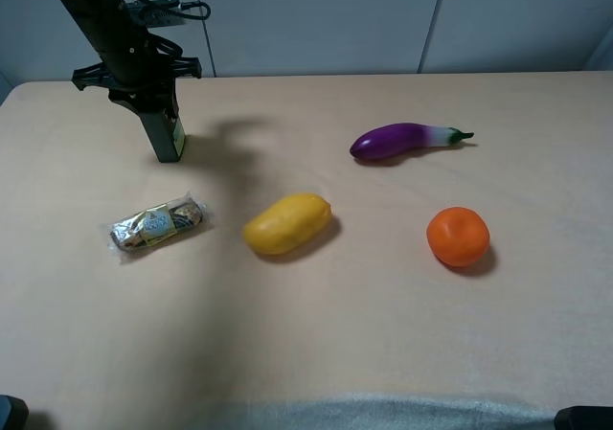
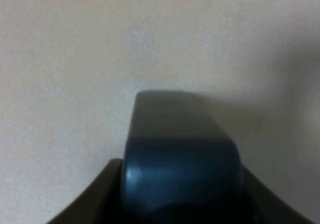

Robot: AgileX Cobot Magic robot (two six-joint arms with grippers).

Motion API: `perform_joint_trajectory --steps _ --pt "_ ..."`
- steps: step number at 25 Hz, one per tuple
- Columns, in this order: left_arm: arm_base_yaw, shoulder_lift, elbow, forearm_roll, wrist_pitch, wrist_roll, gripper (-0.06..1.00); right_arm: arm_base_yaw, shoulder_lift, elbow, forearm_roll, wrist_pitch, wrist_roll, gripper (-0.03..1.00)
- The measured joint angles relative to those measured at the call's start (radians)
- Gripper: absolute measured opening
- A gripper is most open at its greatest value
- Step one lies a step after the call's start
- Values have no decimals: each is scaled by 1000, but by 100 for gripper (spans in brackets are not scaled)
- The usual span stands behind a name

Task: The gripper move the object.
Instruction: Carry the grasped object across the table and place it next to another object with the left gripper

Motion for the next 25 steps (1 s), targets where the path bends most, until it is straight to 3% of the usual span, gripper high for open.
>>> perform_joint_trajectory --steps 15,25 --pt "-2 -2 -7 23 38 0 48 0 0 0 0 0 0 63" --pt "-2 -111 -2 51 150 0 48 0 0 0 0 0 0 63"
